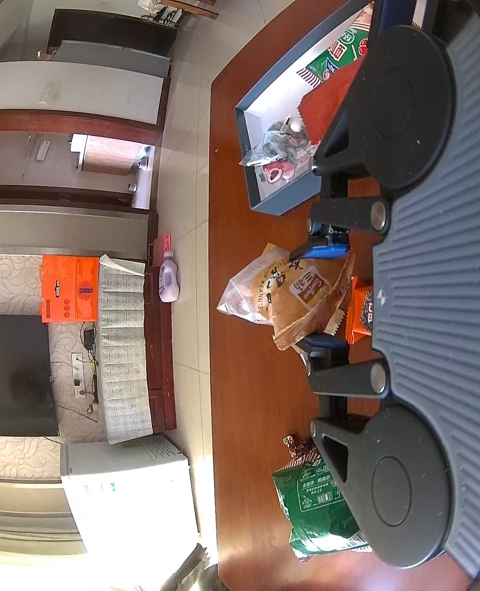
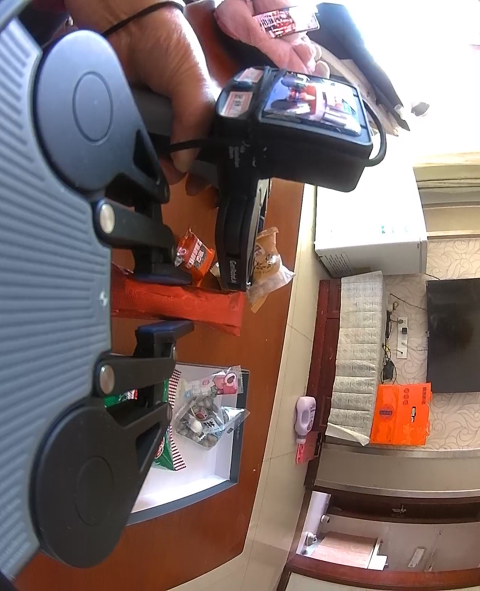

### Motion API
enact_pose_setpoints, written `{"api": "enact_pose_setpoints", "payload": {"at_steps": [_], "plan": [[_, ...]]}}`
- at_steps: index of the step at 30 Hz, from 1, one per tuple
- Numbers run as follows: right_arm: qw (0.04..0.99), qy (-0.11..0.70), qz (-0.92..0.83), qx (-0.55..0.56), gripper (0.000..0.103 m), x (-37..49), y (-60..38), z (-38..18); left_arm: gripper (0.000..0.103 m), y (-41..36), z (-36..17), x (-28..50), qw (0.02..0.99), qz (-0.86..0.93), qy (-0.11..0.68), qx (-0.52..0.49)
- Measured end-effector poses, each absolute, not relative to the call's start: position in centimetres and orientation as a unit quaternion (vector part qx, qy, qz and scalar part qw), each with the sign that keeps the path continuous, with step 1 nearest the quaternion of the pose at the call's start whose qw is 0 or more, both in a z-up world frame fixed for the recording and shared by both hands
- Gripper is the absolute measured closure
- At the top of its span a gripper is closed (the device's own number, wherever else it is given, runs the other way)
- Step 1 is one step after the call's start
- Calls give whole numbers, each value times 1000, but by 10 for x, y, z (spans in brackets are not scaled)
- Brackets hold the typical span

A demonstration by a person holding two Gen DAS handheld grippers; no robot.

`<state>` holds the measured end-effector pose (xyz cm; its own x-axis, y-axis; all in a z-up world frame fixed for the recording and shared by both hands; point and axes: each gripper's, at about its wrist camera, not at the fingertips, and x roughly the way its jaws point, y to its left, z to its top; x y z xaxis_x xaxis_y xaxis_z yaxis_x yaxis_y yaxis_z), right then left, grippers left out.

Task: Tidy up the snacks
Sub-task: 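Carry the held bread bag and red stick snack over the blue box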

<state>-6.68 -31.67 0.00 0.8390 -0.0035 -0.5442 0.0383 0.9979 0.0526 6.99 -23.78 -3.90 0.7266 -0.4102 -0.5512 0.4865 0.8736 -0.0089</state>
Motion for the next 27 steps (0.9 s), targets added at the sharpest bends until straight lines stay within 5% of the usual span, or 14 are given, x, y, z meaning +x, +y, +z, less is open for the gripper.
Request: {"api": "enact_pose_setpoints", "payload": {"at_steps": [27], "plan": [[959,277,-37,36,79,-74,-321,3,59,-274,-44,63,919,-272,276,70]]}}
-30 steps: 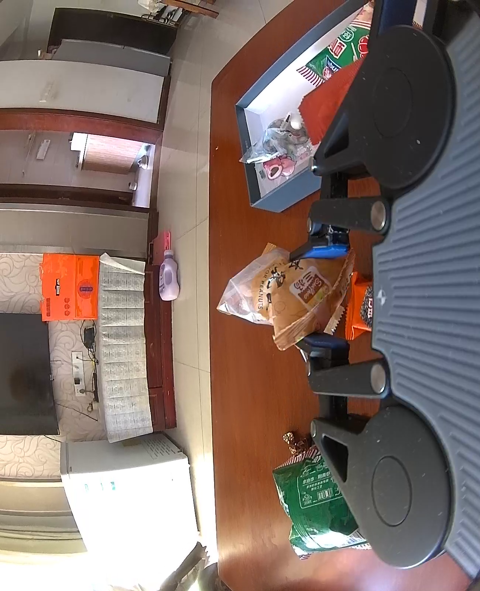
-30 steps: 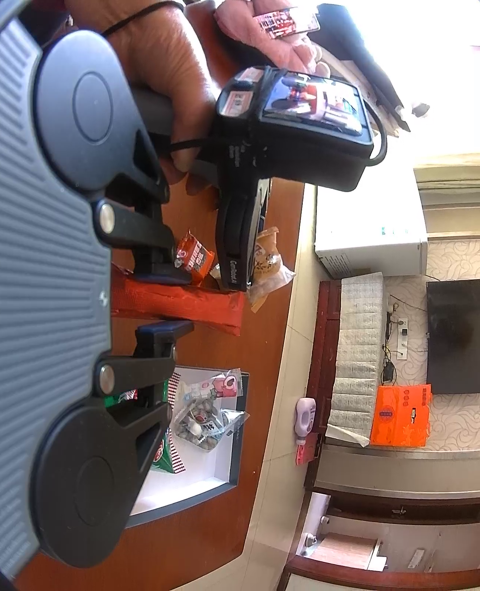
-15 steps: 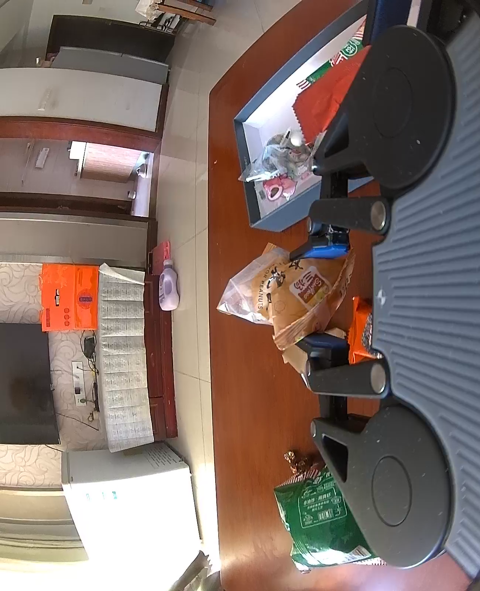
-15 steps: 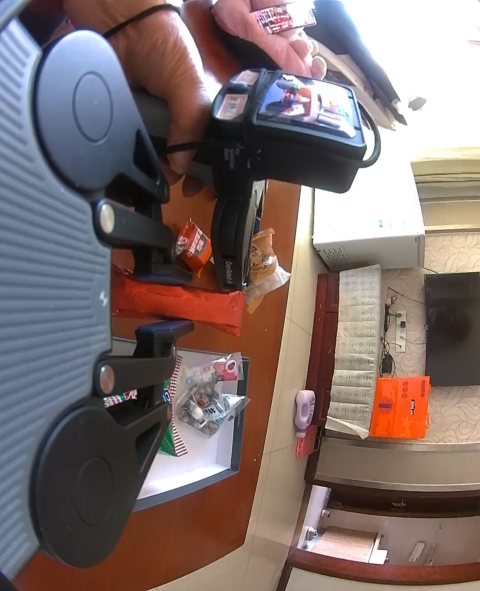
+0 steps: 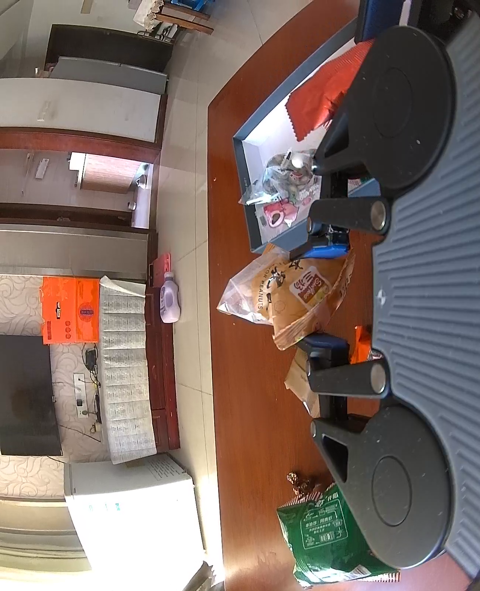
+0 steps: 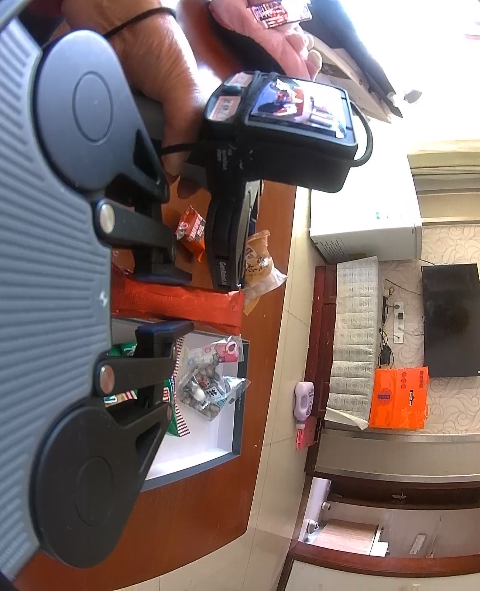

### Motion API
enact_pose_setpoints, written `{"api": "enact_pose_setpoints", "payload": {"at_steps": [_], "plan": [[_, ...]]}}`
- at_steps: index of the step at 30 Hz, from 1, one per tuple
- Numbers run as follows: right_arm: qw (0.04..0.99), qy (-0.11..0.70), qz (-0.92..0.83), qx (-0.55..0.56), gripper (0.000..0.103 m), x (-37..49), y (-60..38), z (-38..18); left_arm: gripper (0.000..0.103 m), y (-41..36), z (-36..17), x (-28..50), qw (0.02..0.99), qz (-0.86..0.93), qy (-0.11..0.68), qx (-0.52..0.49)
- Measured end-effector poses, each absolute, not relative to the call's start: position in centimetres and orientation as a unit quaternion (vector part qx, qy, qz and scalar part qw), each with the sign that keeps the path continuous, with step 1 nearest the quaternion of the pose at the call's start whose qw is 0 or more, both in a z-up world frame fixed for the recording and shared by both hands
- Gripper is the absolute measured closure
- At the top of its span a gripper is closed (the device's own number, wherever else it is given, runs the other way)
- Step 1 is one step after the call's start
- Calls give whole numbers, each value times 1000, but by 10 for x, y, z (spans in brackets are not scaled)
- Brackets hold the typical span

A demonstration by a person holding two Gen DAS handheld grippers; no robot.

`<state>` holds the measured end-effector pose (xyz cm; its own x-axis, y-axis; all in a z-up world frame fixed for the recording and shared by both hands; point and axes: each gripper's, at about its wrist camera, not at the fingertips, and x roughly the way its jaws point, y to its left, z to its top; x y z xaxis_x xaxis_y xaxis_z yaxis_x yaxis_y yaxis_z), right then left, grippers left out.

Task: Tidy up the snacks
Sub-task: 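Carry the held bread bag and red stick snack over the blue box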

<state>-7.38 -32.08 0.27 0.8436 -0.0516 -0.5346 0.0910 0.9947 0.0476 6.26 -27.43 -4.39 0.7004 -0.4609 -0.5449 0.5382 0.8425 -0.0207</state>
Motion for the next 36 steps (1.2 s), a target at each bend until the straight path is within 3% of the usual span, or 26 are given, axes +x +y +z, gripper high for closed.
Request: {"api": "enact_pose_setpoints", "payload": {"at_steps": [36], "plan": [[954,269,-112,69,79,-94,-361,1,59,-333,-48,53,898,-340,273,57]]}}
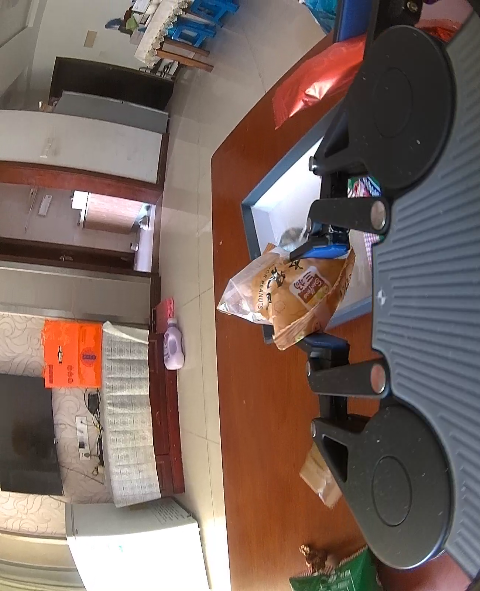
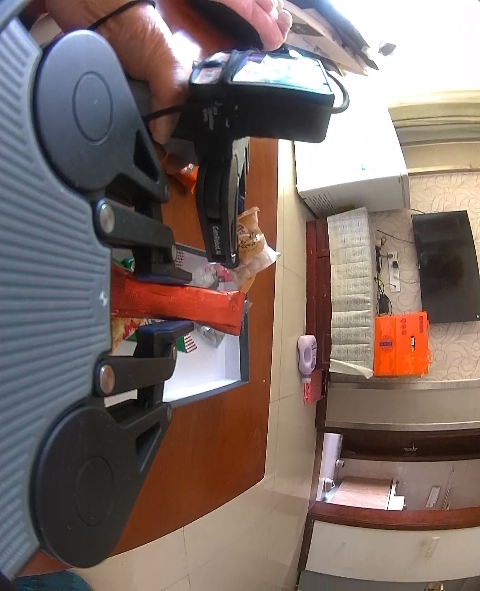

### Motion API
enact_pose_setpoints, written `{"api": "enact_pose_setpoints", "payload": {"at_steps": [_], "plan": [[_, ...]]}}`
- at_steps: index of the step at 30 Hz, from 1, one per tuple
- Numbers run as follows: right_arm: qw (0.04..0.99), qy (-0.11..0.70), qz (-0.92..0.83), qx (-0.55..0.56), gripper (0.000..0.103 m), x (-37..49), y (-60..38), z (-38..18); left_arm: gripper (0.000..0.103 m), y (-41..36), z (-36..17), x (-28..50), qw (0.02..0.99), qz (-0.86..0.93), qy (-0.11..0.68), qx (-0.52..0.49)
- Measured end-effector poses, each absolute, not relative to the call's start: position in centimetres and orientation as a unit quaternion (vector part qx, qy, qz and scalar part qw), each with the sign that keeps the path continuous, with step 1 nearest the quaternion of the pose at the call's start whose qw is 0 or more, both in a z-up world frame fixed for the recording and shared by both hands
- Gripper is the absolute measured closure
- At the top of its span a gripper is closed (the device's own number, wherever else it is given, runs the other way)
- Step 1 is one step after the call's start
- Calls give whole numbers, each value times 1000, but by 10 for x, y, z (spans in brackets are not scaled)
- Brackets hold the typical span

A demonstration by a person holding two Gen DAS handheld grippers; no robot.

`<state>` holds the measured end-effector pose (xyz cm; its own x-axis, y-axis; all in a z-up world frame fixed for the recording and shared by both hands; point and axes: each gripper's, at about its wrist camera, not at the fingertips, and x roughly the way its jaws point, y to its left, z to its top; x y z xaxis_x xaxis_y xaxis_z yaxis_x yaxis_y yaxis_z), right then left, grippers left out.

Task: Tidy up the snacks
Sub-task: 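Carry the held bread bag and red stick snack over the blue box, then lower the bread bag into the box and open the left tool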

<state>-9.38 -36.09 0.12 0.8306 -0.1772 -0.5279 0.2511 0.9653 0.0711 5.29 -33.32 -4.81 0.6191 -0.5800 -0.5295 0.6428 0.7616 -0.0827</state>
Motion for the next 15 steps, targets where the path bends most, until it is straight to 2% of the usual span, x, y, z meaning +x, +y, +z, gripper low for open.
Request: {"api": "enact_pose_setpoints", "payload": {"at_steps": [15], "plan": [[951,272,-127,74,79,-97,-376,-2,59,-373,-64,52,882,-370,285,62]]}}
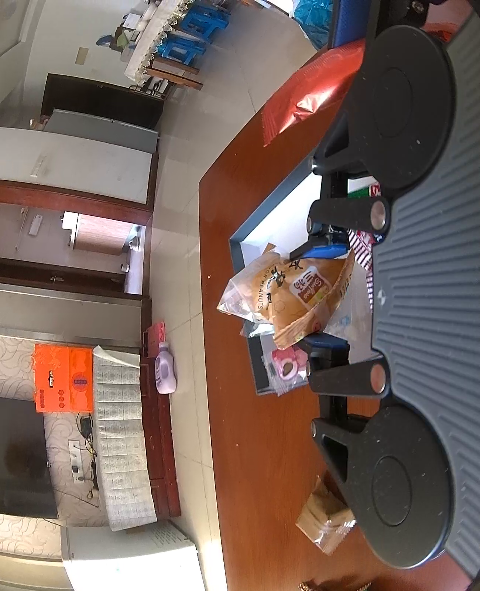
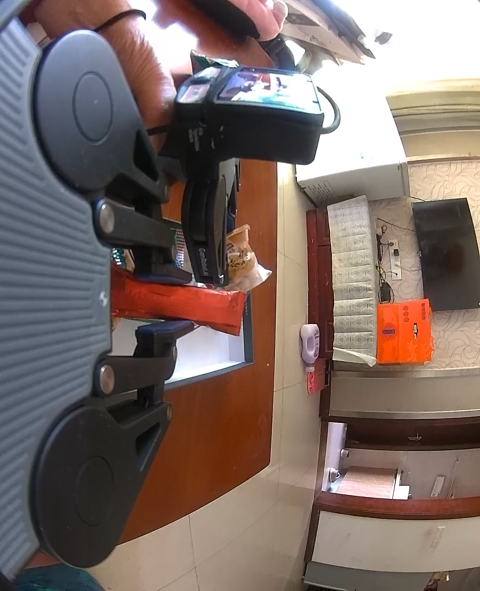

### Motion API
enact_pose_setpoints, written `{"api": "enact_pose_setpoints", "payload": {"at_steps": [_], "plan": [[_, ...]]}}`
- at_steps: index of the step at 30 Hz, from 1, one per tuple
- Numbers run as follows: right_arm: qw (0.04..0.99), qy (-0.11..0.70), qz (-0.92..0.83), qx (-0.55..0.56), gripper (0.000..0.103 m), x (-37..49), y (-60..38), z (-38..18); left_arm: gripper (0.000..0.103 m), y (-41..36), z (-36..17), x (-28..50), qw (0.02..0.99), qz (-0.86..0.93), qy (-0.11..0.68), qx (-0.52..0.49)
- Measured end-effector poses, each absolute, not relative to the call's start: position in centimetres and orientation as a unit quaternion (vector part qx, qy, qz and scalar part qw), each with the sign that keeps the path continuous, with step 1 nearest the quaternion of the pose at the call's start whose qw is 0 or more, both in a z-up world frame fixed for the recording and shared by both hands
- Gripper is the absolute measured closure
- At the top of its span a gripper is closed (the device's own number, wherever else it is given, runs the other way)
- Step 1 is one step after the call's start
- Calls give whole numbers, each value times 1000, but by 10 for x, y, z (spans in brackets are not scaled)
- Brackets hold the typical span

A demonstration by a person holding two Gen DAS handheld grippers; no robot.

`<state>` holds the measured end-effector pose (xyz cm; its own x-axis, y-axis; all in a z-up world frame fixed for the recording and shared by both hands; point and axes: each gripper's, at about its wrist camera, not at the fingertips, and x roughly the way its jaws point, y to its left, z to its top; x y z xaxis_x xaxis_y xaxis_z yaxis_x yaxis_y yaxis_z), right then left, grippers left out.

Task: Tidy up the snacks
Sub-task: 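Lower the bread bag into the box and open the left tool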

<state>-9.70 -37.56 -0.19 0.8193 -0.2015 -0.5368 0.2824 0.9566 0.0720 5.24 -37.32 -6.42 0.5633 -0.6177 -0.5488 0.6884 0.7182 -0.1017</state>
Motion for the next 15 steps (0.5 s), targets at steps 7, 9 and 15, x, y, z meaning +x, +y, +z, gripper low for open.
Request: {"api": "enact_pose_setpoints", "payload": {"at_steps": [7,9,15], "plan": [[950,272,-131,76,79,-97,-379,-3,59,-386,-72,54,877,-378,290,65],[950,272,-132,76,79,-96,-378,-2,59,-390,-75,54,876,-380,290,68],[950,273,-132,77,79,-96,-379,-4,59,-399,-80,56,873,-383,292,74]]}}
